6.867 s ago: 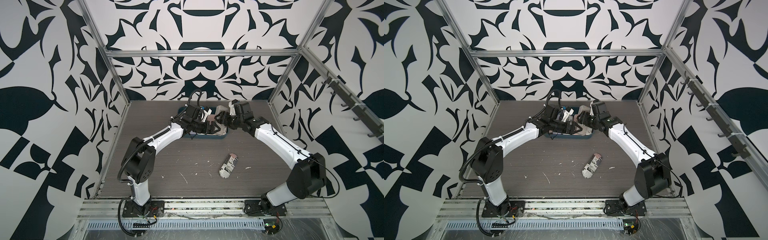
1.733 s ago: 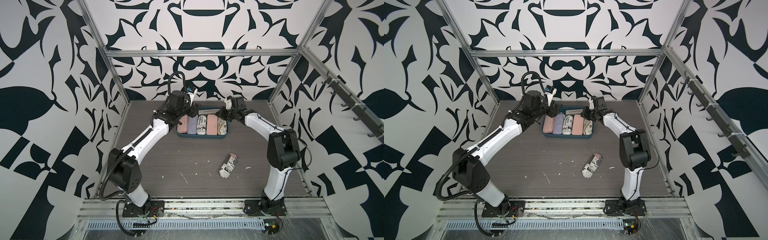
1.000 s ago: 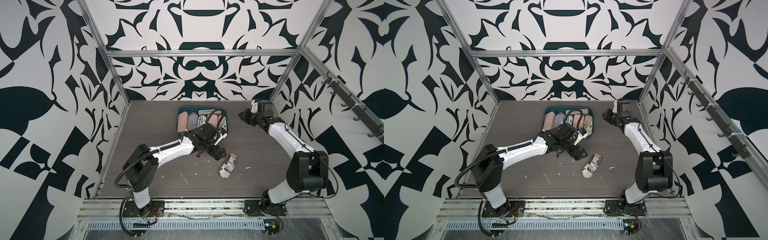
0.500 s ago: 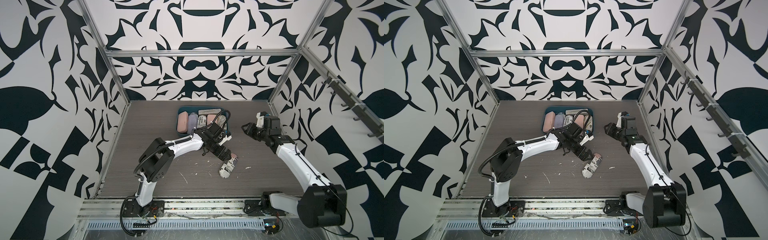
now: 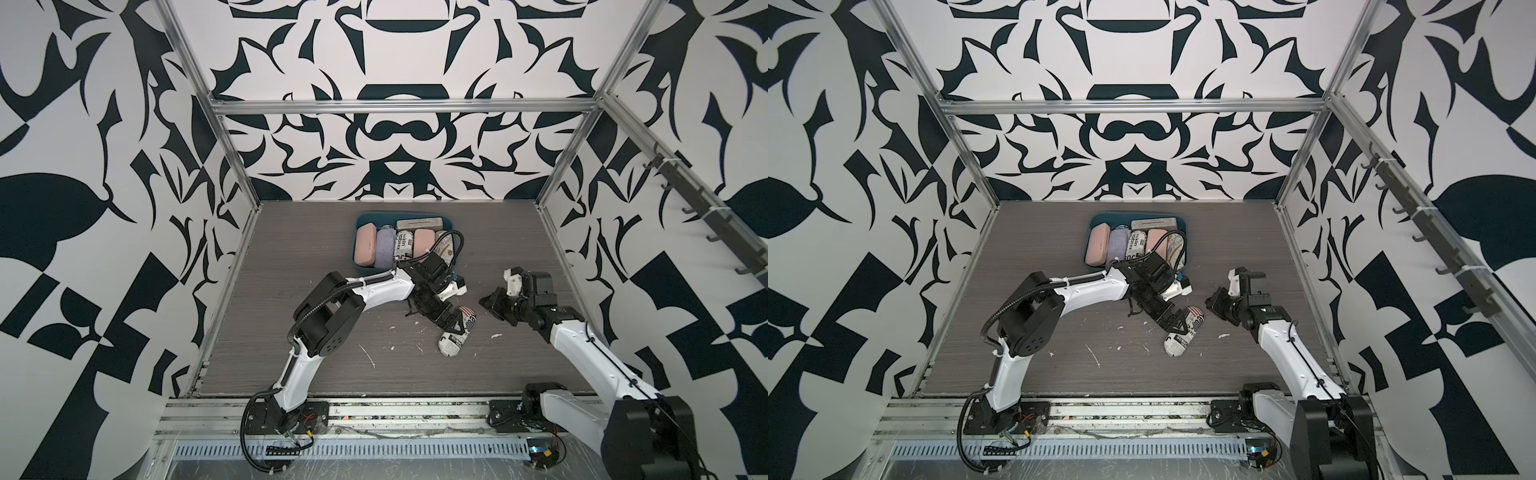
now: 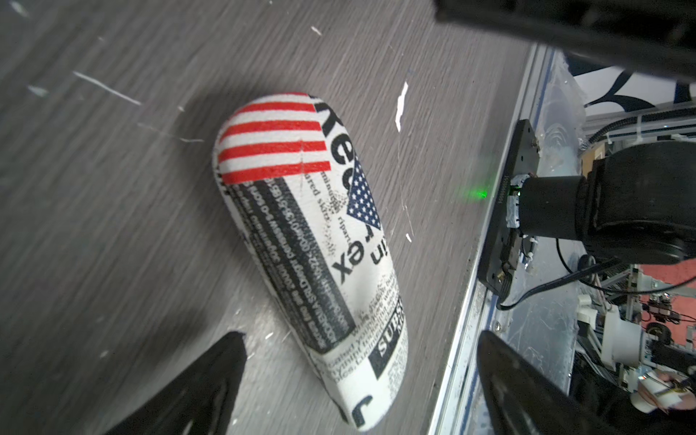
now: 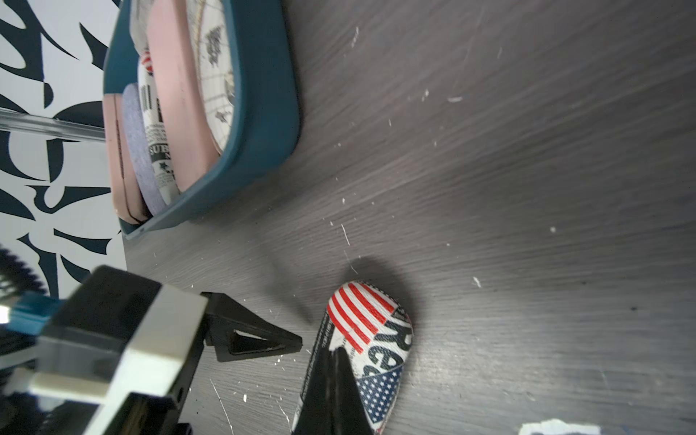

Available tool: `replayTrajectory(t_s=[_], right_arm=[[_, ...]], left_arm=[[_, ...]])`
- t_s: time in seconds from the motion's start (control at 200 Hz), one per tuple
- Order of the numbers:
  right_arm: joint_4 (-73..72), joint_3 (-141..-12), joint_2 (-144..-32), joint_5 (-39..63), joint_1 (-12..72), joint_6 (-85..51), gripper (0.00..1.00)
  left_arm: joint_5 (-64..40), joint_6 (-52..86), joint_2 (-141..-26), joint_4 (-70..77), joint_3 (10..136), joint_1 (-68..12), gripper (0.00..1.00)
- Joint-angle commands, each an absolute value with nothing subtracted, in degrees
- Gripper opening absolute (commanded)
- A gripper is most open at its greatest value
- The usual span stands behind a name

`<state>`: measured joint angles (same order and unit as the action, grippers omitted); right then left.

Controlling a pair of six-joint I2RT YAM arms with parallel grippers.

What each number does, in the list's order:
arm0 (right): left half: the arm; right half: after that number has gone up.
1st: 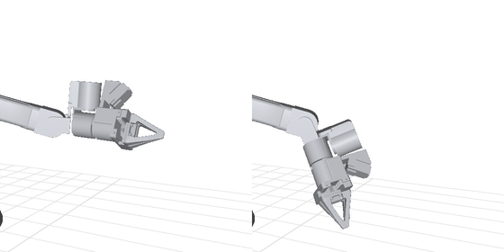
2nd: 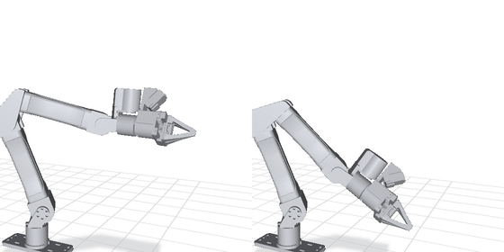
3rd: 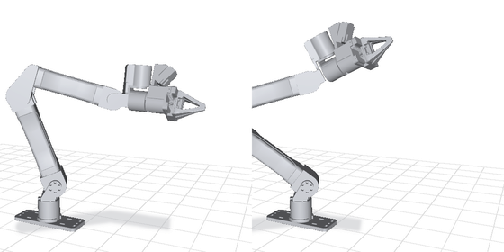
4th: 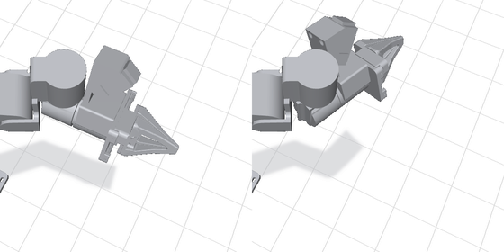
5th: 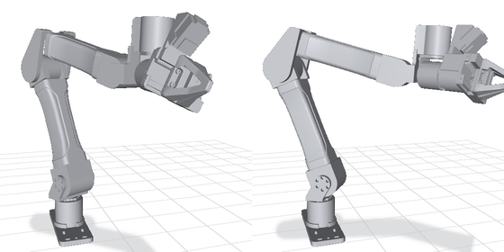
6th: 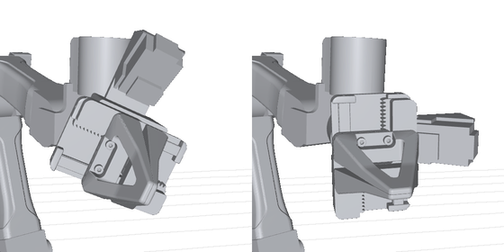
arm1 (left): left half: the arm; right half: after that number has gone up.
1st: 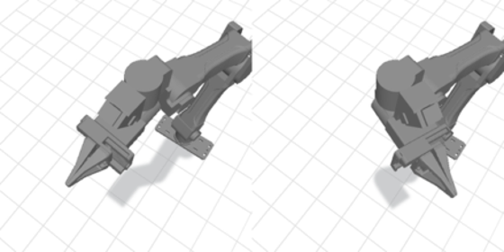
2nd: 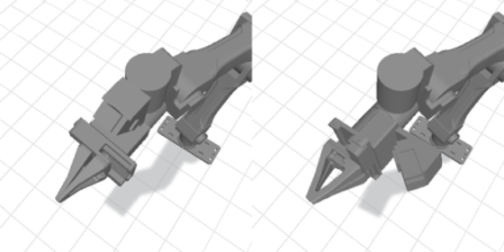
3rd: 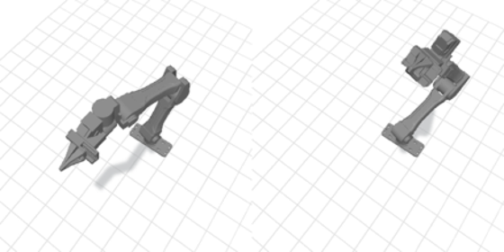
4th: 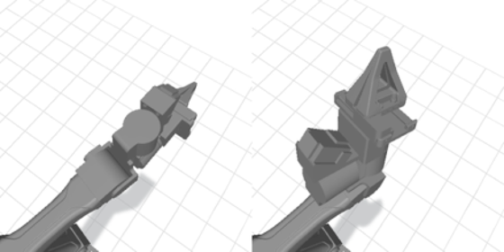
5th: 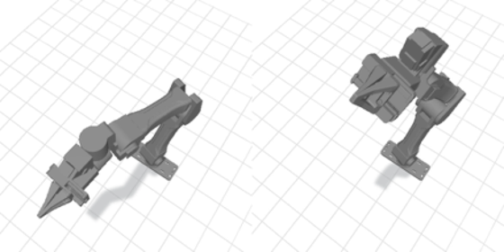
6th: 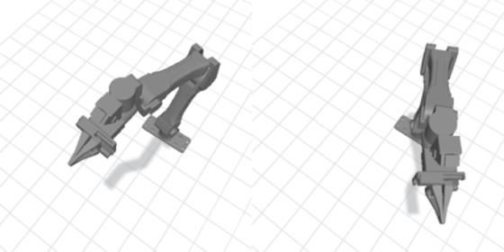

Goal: Put the glasses cases into the storage boxes
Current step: Pick up the glasses case at the center of the board.

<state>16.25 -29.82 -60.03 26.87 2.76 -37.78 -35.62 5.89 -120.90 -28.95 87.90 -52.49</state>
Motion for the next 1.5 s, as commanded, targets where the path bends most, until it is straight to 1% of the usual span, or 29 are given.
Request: replayTrajectory(t_s=[0.0, 0.345, 0.46, 0.625, 0.78, 0.795, 0.825, 0.93, 1.0, 1.09, 1.18, 1.285, 1.32, 1.415, 1.455, 1.495], right_arm=[[14.9, -28.1, -59.1, 29.9, 3.1, -39.0, 0.00], [11.9, -23.3, -60.7, 34.0, 3.7, -40.1, 0.00], [10.8, -22.0, -61.8, 33.8, 5.2, -40.2, 0.00], [7.5, -20.4, -64.5, 33.4, 6.3, -41.0, 0.00], [5.3, -20.0, -67.2, 32.8, 7.5, -41.0, 0.00], [5.1, -20.1, -67.4, 32.8, 7.6, -41.0, 0.00], [4.7, -20.1, -67.9, 32.9, 7.8, -41.1, 0.00], [4.0, -20.1, -68.4, 32.6, 8.4, -41.2, 0.00], [3.9, -20.1, -68.7, 32.3, 8.4, -41.1, 0.00], [3.6, -20.1, -69.1, 32.2, 8.5, -41.2, 0.00], [3.3, -19.9, -69.1, 32.0, 8.5, -41.3, 0.00], [3.3, -19.8, -68.7, 32.0, 8.5, -41.3, 0.00], [3.4, -19.6, -68.6, 32.0, 8.5, -41.4, 0.00], [4.0, -19.0, -67.8, 32.1, 8.5, -41.4, 0.00], [4.4, -18.5, -66.7, 31.9, 8.5, -41.4, 0.00], [5.1, -18.1, -65.2, 31.5, 8.6, -41.1, 0.00]], left_arm=[[-37.7, 4.3, -123.2, -32.4, 90.3, -52.8, 0.98], [-37.3, 3.7, -126.3, -35.6, 93.4, -53.3, 0.96], [-38.4, 3.8, -127.2, -35.6, 93.9, -53.4, 0.94], [-39.8, 4.1, -127.8, -35.7, 95.0, -53.8, 0.87], [-40.6, 3.7, -128.7, -36.4, 96.2, -54.5, 0.86], [-40.7, 3.6, -128.9, -36.6, 96.4, -54.6, 0.82], [-40.7, 3.4, -129.1, -36.8, 96.6, -54.7, 0.80], [-40.4, 3.2, -129.7, -38.0, 97.3, -54.9, 0.68], [-40.8, 3.7, -129.7, -37.4, 97.4, -55.0, 0.65], [-41.6, 5.1, -129.6, -36.1, 97.6, -55.0, 0.63], [-41.7, 6.0, -129.6, -35.7, 98.2, -55.0, 0.56], [-41.2, 6.8, -129.5, -35.6, 98.5, -55.0, 0.51], [-41.0, 7.3, -129.4, -35.5, 98.6, -54.9, 0.53], [-41.1, 10.3, -129.4, -35.9, 98.6, -54.8, 0.76], [-41.6, 11.5, -129.2, -35.9, 98.2, -54.6, 0.81], [-42.0, 12.7, -128.6, -35.4, 97.1, -54.4, 0.84]])
